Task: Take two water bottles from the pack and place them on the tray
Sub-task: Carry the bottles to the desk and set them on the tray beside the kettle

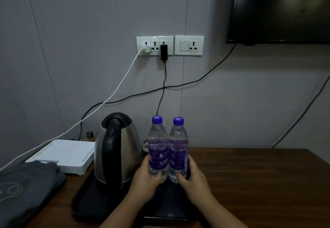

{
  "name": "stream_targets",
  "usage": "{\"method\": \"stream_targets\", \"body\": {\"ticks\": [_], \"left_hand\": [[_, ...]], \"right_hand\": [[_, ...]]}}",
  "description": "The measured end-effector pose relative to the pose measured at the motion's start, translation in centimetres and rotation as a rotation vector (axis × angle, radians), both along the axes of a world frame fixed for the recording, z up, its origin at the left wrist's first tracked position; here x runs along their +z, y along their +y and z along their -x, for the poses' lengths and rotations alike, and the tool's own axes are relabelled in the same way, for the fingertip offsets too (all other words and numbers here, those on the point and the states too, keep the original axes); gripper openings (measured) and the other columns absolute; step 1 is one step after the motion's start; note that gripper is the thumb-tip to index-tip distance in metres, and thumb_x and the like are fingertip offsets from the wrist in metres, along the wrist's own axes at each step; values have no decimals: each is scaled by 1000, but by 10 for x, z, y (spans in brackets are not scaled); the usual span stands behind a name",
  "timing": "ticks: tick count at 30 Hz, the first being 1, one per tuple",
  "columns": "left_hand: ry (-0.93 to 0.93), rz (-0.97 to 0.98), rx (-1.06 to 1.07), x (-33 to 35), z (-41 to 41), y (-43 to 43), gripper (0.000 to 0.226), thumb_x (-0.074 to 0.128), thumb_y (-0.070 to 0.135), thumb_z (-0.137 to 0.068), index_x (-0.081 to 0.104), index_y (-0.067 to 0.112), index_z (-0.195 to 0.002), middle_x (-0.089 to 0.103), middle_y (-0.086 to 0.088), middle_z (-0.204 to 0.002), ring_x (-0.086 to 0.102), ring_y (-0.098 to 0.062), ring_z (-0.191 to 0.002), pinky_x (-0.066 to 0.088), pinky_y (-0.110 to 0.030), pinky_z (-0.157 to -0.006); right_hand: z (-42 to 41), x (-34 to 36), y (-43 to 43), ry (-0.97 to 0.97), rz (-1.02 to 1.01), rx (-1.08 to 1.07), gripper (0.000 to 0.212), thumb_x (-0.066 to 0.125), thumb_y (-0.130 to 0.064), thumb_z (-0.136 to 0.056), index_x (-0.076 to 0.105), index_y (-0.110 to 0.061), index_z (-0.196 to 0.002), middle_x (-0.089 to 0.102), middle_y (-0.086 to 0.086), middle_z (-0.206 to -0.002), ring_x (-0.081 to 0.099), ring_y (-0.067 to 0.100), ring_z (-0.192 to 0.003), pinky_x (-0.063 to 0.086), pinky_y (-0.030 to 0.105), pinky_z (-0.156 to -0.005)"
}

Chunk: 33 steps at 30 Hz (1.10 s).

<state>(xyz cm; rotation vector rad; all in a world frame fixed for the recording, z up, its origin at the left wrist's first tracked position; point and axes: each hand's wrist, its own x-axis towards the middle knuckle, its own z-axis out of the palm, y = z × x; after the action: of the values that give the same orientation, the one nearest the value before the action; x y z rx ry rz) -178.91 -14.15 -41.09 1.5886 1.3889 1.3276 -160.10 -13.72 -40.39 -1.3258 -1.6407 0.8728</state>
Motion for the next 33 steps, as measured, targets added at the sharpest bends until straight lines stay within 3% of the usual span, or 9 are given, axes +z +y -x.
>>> {"method": "stream_targets", "body": {"ticks": [4,8,13,17,20,22,24,28,33], "left_hand": [[12,10,6,-1,-1,-3,57,75,40,-76,53,64,-123,72,27,-118,69,5,-107,54,-22,-88],[102,-24,99,-2,-3,-5,61,79,11,-82,54,56,-115,74,21,-112,68,6,-105,55,-27,-95],[189,-48,179,5,-9,-7,58,88,20,-74,58,33,-122,58,11,-109,59,6,-92,45,-10,-78],[183,-14,155,2,-8,-8,55,85,21,-77,54,43,-117,63,13,-109,60,10,-92,42,-4,-75],[111,39,108,1,-6,-7,52,82,28,-75,53,49,-113,73,29,-101,68,13,-91,50,-9,-75],[100,36,87,0,-6,-8,53,80,34,-73,53,56,-112,71,35,-106,69,12,-93,53,-17,-80],[106,19,91,0,-5,-8,53,80,33,-73,56,60,-111,75,22,-108,70,6,-98,56,-25,-86],[143,17,168,-1,-5,-5,51,85,18,-75,65,36,-118,72,10,-112,69,-10,-103,57,-42,-93],[193,29,251,3,-9,-9,57,88,25,-72,60,25,-122,65,8,-113,65,-10,-99,51,-29,-84]], "right_hand": [[2,-3,3,3,26,-83,73,84,-31,-80,39,-53,-133,58,-31,-115,56,-15,-100,42,9,-78],[4,0,6,-88,0,-155,80,88,-35,-74,45,-35,-142,48,-11,-126,52,10,-120,47,34,-103],[7,1,8,-134,-20,-128,71,85,-44,-72,52,-36,-135,49,-5,-124,48,11,-119,48,39,-103],[3,-5,2,-88,-31,-79,65,70,-52,-78,48,-49,-139,50,-16,-132,45,9,-128,43,38,-107],[1,-5,-2,-50,-3,-57,54,66,-40,-89,40,-68,-127,50,-27,-122,50,6,-121,43,30,-97],[-1,-6,-2,-45,23,-75,59,66,-34,-93,37,-64,-135,50,-19,-127,50,8,-122,43,30,-97],[-1,-7,-1,-59,21,-88,63,68,-31,-94,37,-55,-144,48,-16,-131,46,6,-124,41,30,-101],[1,-10,3,-134,-11,-113,80,76,-29,-89,32,-45,-154,44,-17,-130,41,7,-130,38,34,-110],[0,-14,10,-161,-23,-141,85,84,-39,-78,40,-35,-150,46,-10,-129,43,13,-130,39,35,-110]]}}
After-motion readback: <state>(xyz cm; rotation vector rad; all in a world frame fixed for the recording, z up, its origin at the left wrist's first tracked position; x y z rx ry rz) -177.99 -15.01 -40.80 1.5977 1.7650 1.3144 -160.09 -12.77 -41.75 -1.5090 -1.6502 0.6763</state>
